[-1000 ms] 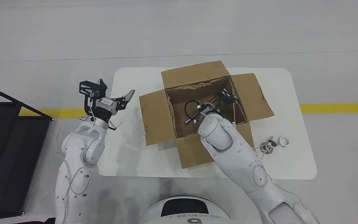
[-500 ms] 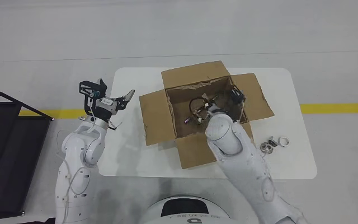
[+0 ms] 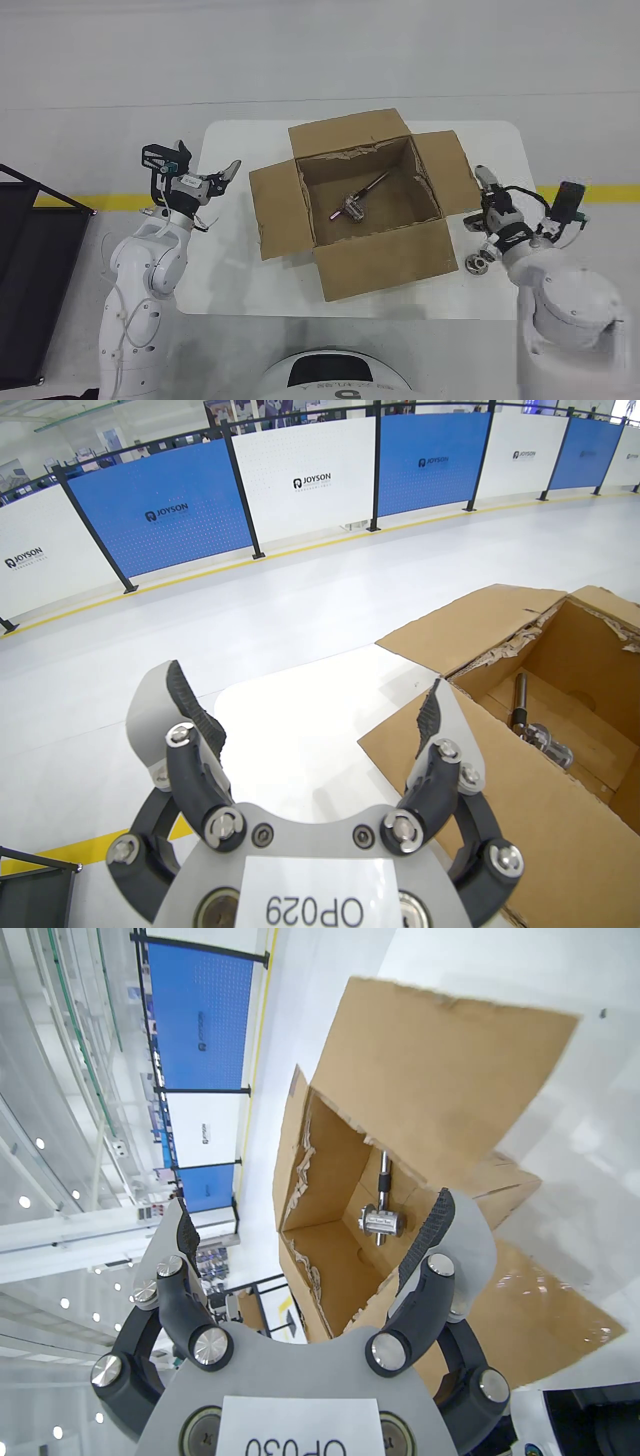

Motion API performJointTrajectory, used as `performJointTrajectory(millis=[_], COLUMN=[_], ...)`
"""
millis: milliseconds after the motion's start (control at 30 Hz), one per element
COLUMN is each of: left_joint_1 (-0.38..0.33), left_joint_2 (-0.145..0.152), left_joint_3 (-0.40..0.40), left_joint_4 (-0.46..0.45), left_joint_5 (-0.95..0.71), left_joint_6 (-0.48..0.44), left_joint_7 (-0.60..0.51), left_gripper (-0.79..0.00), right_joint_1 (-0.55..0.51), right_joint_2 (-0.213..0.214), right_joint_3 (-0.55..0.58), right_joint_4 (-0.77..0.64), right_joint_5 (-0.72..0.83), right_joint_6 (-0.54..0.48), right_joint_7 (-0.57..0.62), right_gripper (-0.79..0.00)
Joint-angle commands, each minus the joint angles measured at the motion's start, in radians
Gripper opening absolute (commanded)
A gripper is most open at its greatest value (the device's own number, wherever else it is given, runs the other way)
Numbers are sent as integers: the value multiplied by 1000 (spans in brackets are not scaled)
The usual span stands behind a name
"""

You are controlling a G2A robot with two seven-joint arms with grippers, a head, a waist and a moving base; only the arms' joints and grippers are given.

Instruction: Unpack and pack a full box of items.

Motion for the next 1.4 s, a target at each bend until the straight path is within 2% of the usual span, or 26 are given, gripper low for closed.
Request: performJointTrajectory(millis=[0,133,533,667,800,933,967,1033,1067,1133,1233,1367], left_joint_1=[0,0,0,0,0,0,0,0,0,0,0,0], left_joint_2=[0,0,0,0,0,0,0,0,0,0,0,0], left_joint_3=[0,0,0,0,0,0,0,0,0,0,0,0], left_joint_4=[0,0,0,0,0,0,0,0,0,0,0,0], left_joint_5=[0,0,0,0,0,0,0,0,0,0,0,0], left_joint_6=[0,0,0,0,0,0,0,0,0,0,0,0], left_joint_7=[0,0,0,0,0,0,0,0,0,0,0,0], left_gripper=[0,0,0,0,0,0,0,0,0,0,0,0], right_joint_1=[-48,-93,-95,-131,-138,-92,-71,-38,-22,1,61,183], right_joint_2=[-2,-6,-6,10,37,59,67,78,82,88,96,101], right_joint_3=[121,198,197,193,212,198,177,135,115,79,32,-30], right_joint_4=[0,0,3,66,151,238,273,313,337,376,456,609], right_joint_5=[88,174,171,14,-175,-315,-386,-482,-521,-583,-660,-758], right_joint_6=[-23,-32,-35,-61,-50,14,43,63,72,77,111,209], right_joint_7=[13,27,28,59,143,207,211,228,235,252,261,234], right_gripper=[0,0,0,0,0,0,-58,-234,-372,-409,-514,-520])
